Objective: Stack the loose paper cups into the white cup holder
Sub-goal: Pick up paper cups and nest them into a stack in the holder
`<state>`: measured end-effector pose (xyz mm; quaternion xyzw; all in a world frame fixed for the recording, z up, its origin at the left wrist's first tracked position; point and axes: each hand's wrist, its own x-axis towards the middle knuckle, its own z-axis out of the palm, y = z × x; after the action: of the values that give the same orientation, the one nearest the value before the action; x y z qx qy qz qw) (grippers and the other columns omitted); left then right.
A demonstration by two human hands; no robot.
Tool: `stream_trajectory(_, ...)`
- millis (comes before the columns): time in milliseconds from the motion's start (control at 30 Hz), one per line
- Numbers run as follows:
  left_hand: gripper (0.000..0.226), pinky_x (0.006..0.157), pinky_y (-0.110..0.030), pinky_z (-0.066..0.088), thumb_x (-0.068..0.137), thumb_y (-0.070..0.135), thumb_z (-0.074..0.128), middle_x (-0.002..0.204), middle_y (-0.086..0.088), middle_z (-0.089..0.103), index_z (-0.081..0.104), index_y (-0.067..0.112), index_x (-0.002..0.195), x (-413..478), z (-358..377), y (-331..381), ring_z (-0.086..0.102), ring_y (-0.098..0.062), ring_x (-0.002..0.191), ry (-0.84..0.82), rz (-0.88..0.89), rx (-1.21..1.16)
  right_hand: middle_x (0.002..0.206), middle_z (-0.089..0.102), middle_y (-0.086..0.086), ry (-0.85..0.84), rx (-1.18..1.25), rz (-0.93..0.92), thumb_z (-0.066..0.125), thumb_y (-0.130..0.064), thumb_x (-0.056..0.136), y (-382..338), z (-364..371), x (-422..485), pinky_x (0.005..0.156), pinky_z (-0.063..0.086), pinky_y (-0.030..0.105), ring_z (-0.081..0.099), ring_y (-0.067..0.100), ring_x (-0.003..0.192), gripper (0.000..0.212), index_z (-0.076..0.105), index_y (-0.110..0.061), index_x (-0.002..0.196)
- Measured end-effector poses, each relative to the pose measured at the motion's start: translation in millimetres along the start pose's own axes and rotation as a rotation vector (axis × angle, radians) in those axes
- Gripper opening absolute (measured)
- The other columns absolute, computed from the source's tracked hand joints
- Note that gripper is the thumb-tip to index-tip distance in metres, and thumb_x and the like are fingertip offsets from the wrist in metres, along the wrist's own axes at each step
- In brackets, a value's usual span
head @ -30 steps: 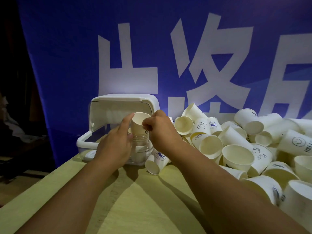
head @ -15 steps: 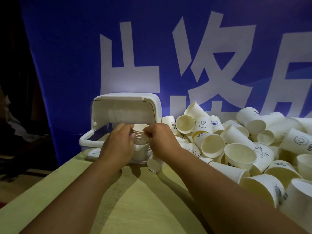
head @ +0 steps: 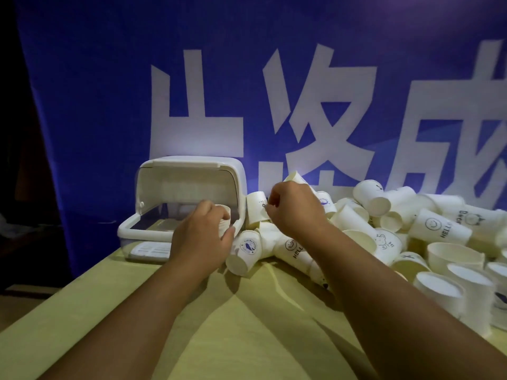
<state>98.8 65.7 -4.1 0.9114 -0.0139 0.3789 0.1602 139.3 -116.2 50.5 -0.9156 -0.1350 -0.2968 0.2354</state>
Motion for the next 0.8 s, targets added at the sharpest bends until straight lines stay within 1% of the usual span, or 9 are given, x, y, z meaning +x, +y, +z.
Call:
stream_trajectory(67,0.023,0.07,-0.031,0.046,0.09,0.045,0.068,0.107,0.01,0.052,0.06,0.03,0.106,-4,-1,13,0.05,-0.013,0.088,0.001,0.037,0.003,0.086,0.067,0.0,-0.023,-0.132,0.052,0.071,-0.019,0.085,17,-17,-2,0.071,0.055,0.033,0.061,0.018,0.074,0.01,0.069,-0.018,0.094)
stream_trajectory(167,0.034,0.072,-0.032,0.053,0.086,0.059,0.064,0.101,0.012,0.054,0.056,0.032,0.105,-12,3,30,0.055,-0.014,0.085,-0.091,0.051,0.058,0.093,0.066,0.002,-0.103,-0.24,0.141,0.077,-0.014,0.079,40,-39,4,0.078,0.058,0.038,0.063,0.02,0.08,0.031,0.068,-0.018,0.108)
stream_trajectory(233,0.043,0.077,-0.035,0.054,0.082,0.066,0.06,0.103,0.011,0.058,0.053,0.034,0.11,-17,8,37,0.059,-0.016,0.089,-0.168,0.042,0.119,0.095,0.066,0.002,-0.211,-0.288,0.178,0.079,-0.013,0.076,50,-46,9,0.079,0.058,0.038,0.063,0.021,0.081,0.04,0.066,-0.017,0.114)
stream_trajectory(300,0.05,0.078,-0.034,0.051,0.079,0.07,0.059,0.108,0.011,0.058,0.05,0.034,0.114,-21,15,41,0.06,-0.018,0.097,-0.22,0.04,0.185,0.093,0.066,0.001,-0.313,-0.335,0.205,0.082,-0.014,0.069,57,-47,10,0.08,0.058,0.038,0.064,0.021,0.08,0.048,0.065,-0.018,0.114)
stream_trajectory(367,0.054,0.077,-0.035,0.047,0.078,0.071,0.06,0.111,0.01,0.056,0.048,0.034,0.116,-23,21,43,0.06,-0.018,0.1,-0.241,0.047,0.244,0.09,0.065,0.001,-0.366,-0.348,0.22,0.085,-0.016,0.065,62,-43,11,0.083,0.057,0.04,0.064,0.022,0.081,0.051,0.064,-0.018,0.111)
stream_trajectory(500,0.057,0.085,-0.036,0.053,0.082,0.063,0.067,0.12,0.009,0.054,0.047,0.033,0.126,-21,31,42,0.059,-0.017,0.104,-0.28,0.011,0.257,0.088,0.062,0.001,-0.277,-0.294,0.212,0.081,-0.019,0.074,71,-33,13,0.085,0.057,0.04,0.063,0.021,0.079,0.041,0.063,-0.018,0.112)
stream_trajectory(567,0.056,0.085,-0.035,0.055,0.082,0.055,0.07,0.121,0.009,0.052,0.048,0.032,0.128,-21,33,40,0.058,-0.016,0.103,-0.292,0.0,0.233,0.088,0.063,0.002,-0.229,-0.268,0.208,0.08,-0.018,0.078,74,-30,15,0.083,0.058,0.04,0.063,0.021,0.078,0.038,0.064,-0.017,0.112)
stream_trajectory(733,0.067,0.086,-0.032,0.054,0.076,0.048,0.077,0.124,0.01,0.051,0.045,0.033,0.132,-19,20,35,0.053,-0.014,0.106,-0.314,-0.066,0.053,0.09,0.065,0.003,-0.118,-0.235,0.201,0.077,-0.016,0.082,79,-39,20,0.079,0.06,0.037,0.063,0.02,0.073,0.032,0.066,-0.015,0.113)
stream_trajectory(800,0.07,0.082,-0.032,0.053,0.073,0.047,0.078,0.123,0.009,0.052,0.043,0.034,0.132,-16,7,32,0.053,-0.014,0.103,-0.287,-0.078,-0.035,0.092,0.065,0.004,-0.076,-0.228,0.198,0.077,-0.014,0.083,81,-45,25,0.08,0.059,0.035,0.062,0.02,0.073,0.033,0.067,-0.015,0.114)
